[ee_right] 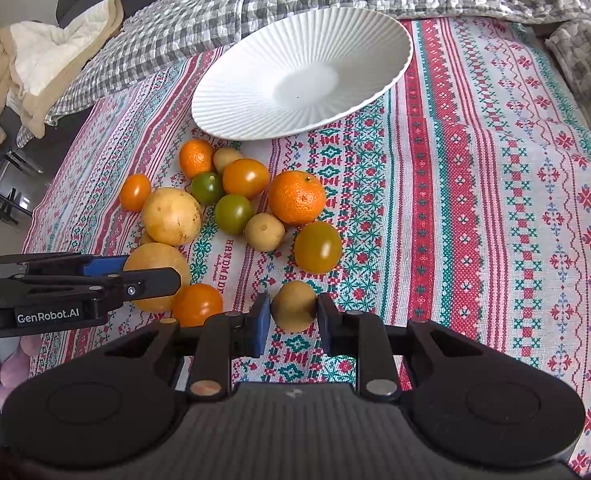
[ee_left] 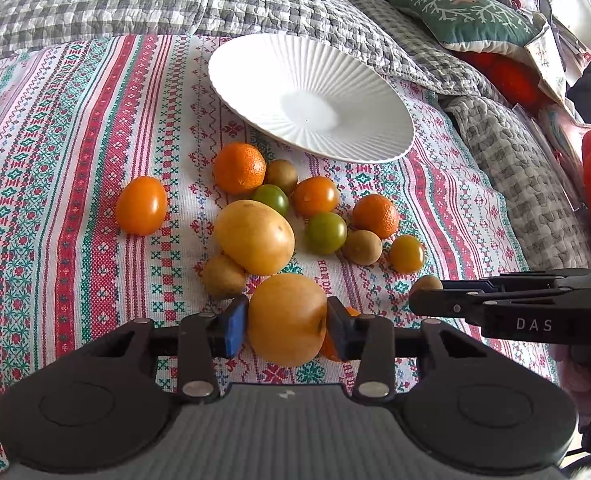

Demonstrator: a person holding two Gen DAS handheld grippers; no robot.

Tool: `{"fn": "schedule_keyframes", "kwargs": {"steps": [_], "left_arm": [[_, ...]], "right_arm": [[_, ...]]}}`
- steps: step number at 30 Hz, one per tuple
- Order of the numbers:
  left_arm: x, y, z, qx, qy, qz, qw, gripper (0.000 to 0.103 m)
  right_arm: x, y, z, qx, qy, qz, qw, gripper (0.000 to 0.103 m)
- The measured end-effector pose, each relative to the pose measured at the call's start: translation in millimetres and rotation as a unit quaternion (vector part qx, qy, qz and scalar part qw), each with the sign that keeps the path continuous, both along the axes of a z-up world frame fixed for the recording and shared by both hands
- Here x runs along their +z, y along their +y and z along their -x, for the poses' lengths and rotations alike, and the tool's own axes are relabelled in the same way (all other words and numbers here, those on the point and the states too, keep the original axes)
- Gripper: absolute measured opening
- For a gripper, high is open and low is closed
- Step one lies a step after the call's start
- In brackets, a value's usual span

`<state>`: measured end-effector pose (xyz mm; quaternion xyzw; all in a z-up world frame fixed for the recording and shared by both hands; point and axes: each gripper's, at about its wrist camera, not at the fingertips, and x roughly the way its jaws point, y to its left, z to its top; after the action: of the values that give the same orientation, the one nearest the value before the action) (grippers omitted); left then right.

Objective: Organize fruits
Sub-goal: 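Carry both fruits into the white plate and open both tools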

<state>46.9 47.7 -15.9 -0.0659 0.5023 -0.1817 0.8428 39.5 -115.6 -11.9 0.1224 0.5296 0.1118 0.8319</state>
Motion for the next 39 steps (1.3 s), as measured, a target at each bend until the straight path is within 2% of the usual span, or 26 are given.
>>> {"fn": "schedule_keyframes", "kwargs": {"steps": [6, 10, 14, 18, 24, 29, 39], "left_arm": [[26, 4, 6, 0.01, -0.038, 0.018, 0.9991, 0.046], [43, -3, 3, 0.015, -0.07, 0.014, 0.9973, 0.046], [54, -14, -12, 0.017, -0.092, 0.001, 0.9956, 0.046], [58, -25, -35, 0.025, -0.106, 0.008, 0.994, 0.046], [52, -40, -74, 0.021, -0.109, 0.002, 0.9938, 0.046], [41, -51, -107, 0.015, -0.103, 0.004, 0.9946, 0.046], [13, -56, -149, 0.028, -0.079, 0.013, 0.9964, 0.046]], "right_arm": [[12, -9, 1, -0.019, -0.019, -0.012, 1.0, 0.022], [21, -14, -2, -0.036, -0.035, -0.017, 0.999, 0.022], [32, -22, -10, -0.059, -0.055, -0.034, 0.996, 0.022], [39, -34, -27, -0.091, -0.074, -0.051, 0.992, 0.022], [37, -41, -48, -0.127, -0.094, -0.061, 0.986, 0.022], [36, -30, -71, -0.103, -0.115, -0.041, 0.987, 0.022], [18, -16, -100, -0.059, -0.124, 0.005, 0.991, 0.022]]}}
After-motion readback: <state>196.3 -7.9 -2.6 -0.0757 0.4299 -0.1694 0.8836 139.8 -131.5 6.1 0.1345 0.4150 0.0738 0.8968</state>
